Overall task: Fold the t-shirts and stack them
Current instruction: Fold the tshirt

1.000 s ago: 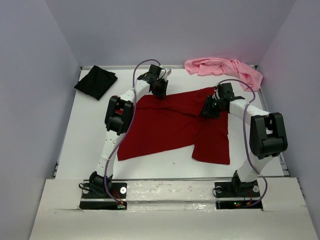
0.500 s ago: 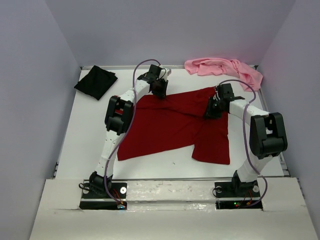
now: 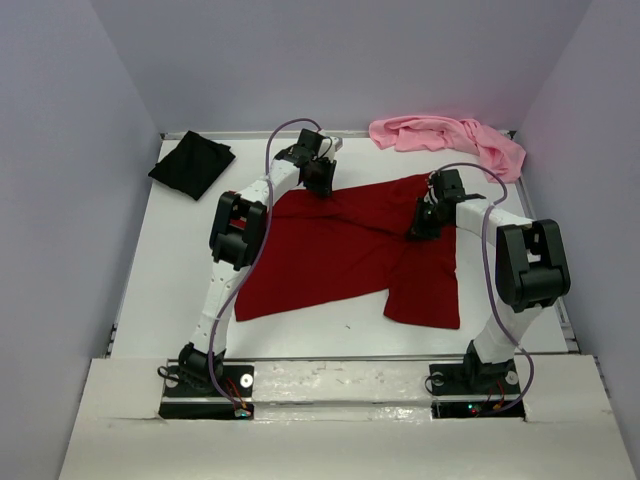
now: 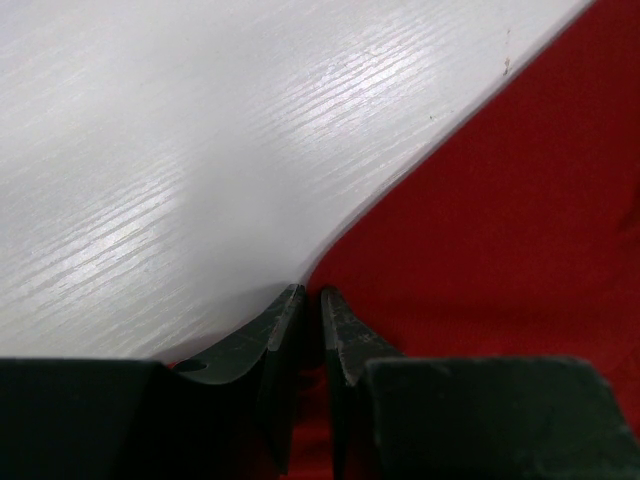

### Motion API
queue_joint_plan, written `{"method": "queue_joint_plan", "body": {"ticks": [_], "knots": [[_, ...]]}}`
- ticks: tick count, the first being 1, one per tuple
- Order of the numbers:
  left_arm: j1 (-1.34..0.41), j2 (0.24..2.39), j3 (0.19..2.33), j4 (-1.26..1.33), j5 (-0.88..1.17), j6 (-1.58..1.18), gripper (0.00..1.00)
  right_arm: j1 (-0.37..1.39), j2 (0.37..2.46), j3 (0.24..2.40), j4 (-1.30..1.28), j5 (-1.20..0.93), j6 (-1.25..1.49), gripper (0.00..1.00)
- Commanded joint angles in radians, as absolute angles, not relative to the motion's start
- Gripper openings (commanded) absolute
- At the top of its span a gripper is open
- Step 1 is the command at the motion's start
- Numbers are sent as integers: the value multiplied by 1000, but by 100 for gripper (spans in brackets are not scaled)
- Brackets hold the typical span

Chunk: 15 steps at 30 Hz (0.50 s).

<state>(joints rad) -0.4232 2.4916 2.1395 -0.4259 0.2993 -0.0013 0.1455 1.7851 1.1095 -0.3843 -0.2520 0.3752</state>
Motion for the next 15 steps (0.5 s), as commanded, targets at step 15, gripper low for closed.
{"method": "queue_joint_plan", "body": {"ticks": [15], "knots": [[-407, 2490, 2102, -542, 256, 17, 28, 147, 1759, 1247, -650, -423, 282, 0]]}}
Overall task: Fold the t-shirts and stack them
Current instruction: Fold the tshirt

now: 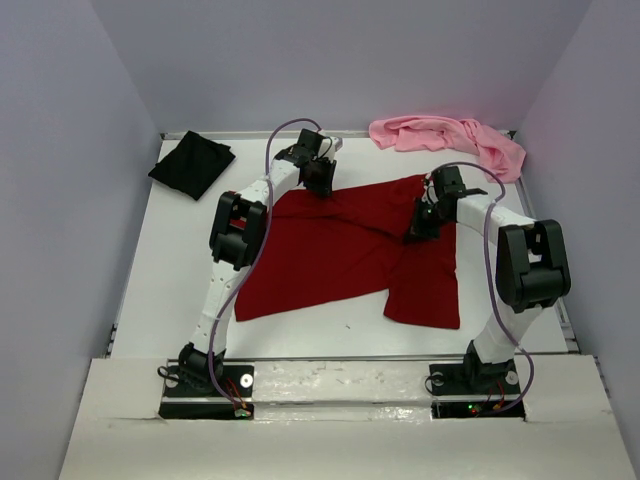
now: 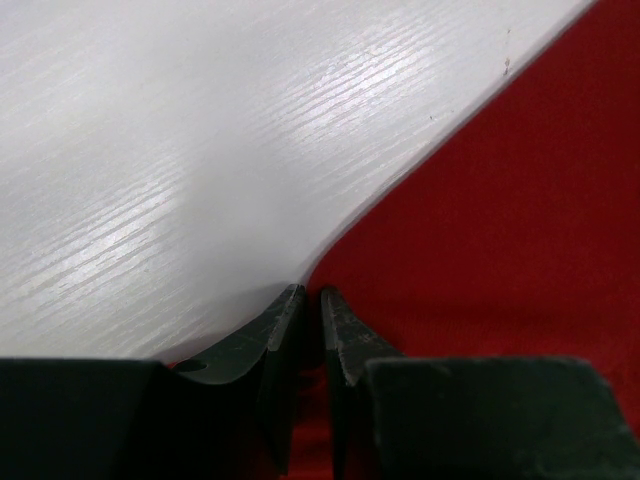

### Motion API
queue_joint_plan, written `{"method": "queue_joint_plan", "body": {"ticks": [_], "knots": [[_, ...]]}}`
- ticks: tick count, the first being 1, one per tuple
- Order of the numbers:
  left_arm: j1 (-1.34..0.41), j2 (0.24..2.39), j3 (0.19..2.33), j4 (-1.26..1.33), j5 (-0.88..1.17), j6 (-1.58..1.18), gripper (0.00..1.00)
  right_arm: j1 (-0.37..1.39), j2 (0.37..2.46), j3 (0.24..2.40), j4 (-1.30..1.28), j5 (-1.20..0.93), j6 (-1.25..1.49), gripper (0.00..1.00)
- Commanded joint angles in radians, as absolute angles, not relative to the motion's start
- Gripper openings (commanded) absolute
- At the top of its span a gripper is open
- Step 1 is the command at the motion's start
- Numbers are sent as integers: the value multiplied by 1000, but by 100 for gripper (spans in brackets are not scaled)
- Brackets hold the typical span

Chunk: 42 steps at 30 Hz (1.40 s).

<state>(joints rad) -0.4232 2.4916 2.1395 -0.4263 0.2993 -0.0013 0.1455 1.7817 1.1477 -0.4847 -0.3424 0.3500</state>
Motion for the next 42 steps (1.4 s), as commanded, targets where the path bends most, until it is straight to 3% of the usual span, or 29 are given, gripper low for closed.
{"method": "queue_joint_plan", "body": {"ticks": [1, 6, 13, 24, 26, 29, 30, 38, 42], "knots": [[-407, 2490, 2102, -541, 255, 17, 28, 147, 1758, 1264, -681, -414, 269, 0], [-407, 2488, 2106, -543, 253, 18, 28, 147, 1762, 1341, -871, -232, 206, 0], [-407, 2482, 2103, -545, 252, 18, 28, 147, 1828, 1407, -949, -89, 203, 0], [-407, 2484, 2105, -543, 250, 18, 28, 147, 1861, 1514, -914, 37, 219, 0], [-407, 2485, 2103, -543, 250, 18, 28, 147, 1867, 1539, -925, 38, 218, 28], [-405, 2487, 2106, -543, 250, 18, 28, 147, 1842, 1517, -896, 54, 225, 45], [-406, 2488, 2105, -545, 250, 18, 28, 147, 1827, 1499, -875, 20, 230, 56], [-407, 2485, 2106, -545, 245, 17, 28, 95, 1579, 1195, -516, -320, 340, 59], [-405, 2470, 2097, -531, 245, 17, 25, 74, 1323, 900, -264, -379, 475, 56]]}}
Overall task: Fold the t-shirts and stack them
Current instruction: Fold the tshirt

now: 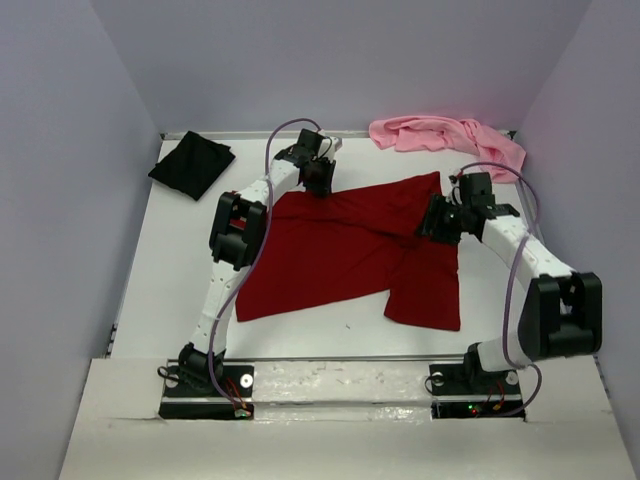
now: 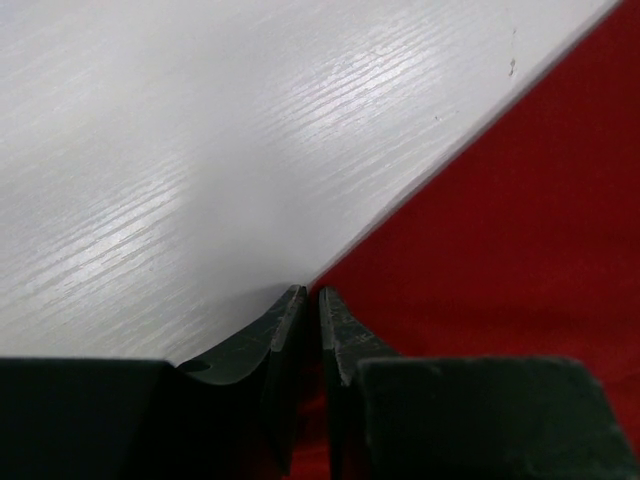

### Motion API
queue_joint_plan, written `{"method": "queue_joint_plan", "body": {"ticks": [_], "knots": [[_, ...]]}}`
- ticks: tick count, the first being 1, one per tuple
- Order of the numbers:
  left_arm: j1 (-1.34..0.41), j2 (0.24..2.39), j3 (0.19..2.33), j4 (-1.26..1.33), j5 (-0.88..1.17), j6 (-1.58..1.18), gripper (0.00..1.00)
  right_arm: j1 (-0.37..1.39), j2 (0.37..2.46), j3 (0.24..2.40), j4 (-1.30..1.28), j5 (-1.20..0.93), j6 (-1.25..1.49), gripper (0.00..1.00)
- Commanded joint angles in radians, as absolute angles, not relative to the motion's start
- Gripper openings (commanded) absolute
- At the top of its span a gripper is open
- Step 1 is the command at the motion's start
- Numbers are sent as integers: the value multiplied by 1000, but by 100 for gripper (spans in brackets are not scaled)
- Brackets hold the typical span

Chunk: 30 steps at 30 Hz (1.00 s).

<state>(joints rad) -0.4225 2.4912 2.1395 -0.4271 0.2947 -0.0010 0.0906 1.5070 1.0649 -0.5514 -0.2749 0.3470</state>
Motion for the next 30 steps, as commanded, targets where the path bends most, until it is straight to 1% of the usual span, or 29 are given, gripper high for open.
{"method": "queue_joint_plan", "body": {"ticks": [1, 2, 3, 8, 9, 12, 13, 15, 16, 18, 19, 22, 24, 25, 30], "knots": [[-405, 2462, 2085, -522, 255, 17, 25, 74, 1281, 855, -218, -380, 492, 56], [-405, 2435, 2069, -506, 287, 17, 25, 74, 1246, 816, -134, -383, 517, 54], [-405, 2416, 2050, -462, 310, 18, 25, 74, 1194, 763, -114, -379, 526, 53], [-411, 2292, 1905, -335, 428, 17, 25, 74, 1157, 671, -23, -420, 554, 53], [-416, 2251, 1867, -293, 478, 20, 26, 74, 1152, 634, 27, -432, 570, 54], [-419, 2177, 1810, -197, 596, 11, 36, 74, 1135, 559, 119, -460, 627, 54], [-420, 2163, 1778, -175, 616, 6, 49, 74, 1117, 534, 180, -462, 644, 54], [-422, 2135, 1755, -125, 646, 6, 63, 74, 1097, 447, 257, -469, 698, 54], [-423, 2129, 1734, -111, 647, -23, 72, 74, 1083, 419, 328, -471, 715, 54], [-425, 2114, 1715, -83, 646, -31, 77, 74, 1083, 362, 383, -480, 735, 53], [-426, 2111, 1706, -59, 649, -32, 82, 74, 1086, 353, 409, -494, 736, 53], [-429, 2106, 1701, -12, 702, -49, 84, 74, 1106, 330, 429, -502, 742, 53], [-433, 2126, 1712, -8, 793, -75, 85, 74, 1111, 310, 469, -500, 768, 53], [-440, 2140, 1735, -8, 811, -83, 87, 74, 1112, 278, 526, -500, 784, 53], [-465, 2284, 1862, -35, 836, -106, 88, 74, 1144, 187, 716, -468, 880, 52]]}}
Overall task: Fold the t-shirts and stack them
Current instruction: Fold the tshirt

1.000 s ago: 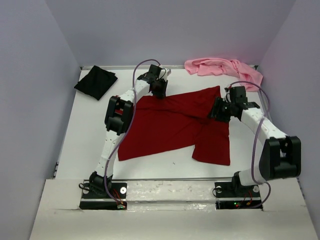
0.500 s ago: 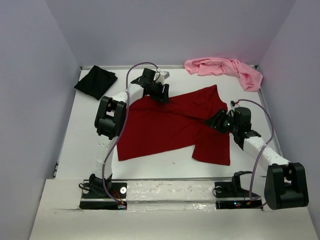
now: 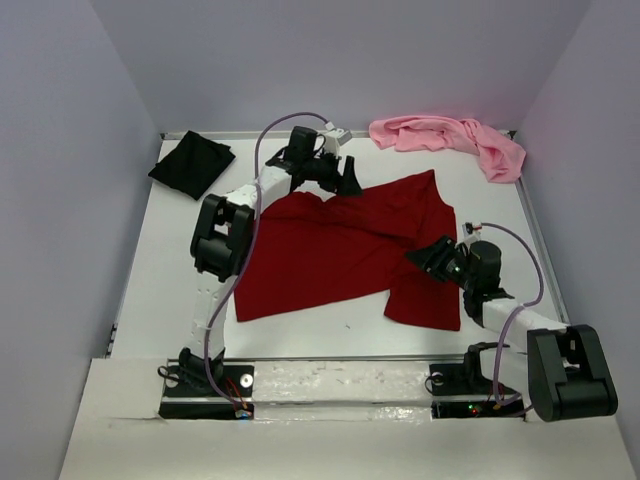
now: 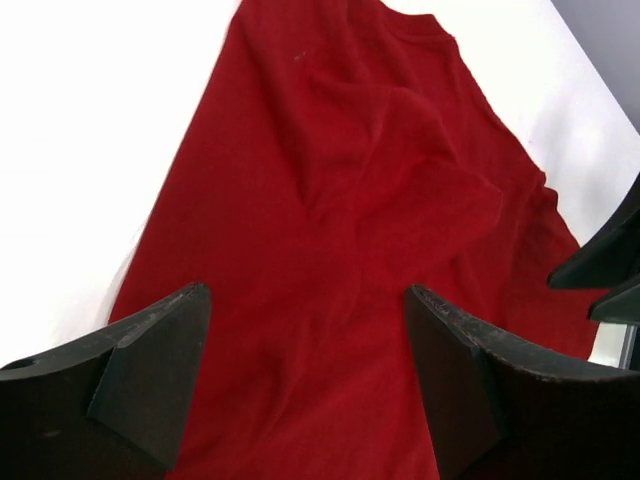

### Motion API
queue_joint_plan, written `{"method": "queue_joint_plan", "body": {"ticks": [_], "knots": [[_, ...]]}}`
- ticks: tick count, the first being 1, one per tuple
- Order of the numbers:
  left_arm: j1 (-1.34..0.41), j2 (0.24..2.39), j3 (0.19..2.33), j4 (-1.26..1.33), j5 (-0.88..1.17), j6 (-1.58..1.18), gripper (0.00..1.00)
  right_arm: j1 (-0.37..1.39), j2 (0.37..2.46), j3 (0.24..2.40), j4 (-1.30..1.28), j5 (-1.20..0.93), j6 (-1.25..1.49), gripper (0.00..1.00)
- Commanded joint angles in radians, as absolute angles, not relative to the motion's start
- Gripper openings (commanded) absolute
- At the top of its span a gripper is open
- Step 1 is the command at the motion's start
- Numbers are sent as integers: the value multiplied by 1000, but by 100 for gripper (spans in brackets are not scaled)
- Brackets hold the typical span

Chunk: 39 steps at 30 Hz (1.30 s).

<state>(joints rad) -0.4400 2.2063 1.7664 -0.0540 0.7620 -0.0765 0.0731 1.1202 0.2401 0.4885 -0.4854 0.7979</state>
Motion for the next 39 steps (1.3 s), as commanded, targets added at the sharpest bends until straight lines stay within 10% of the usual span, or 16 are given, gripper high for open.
{"method": "queue_joint_plan", "body": {"ticks": [1, 28, 39], "knots": [[-468, 2304, 1888, -52, 836, -106, 87, 74, 1155, 175, 745, -450, 894, 52], [-479, 2580, 2327, -176, 767, -83, 95, 92, 1813, 235, 1385, -391, 1006, 52], [-472, 2631, 2321, -206, 741, -69, 81, 101, 1769, 285, 1273, -325, 930, 52]]}}
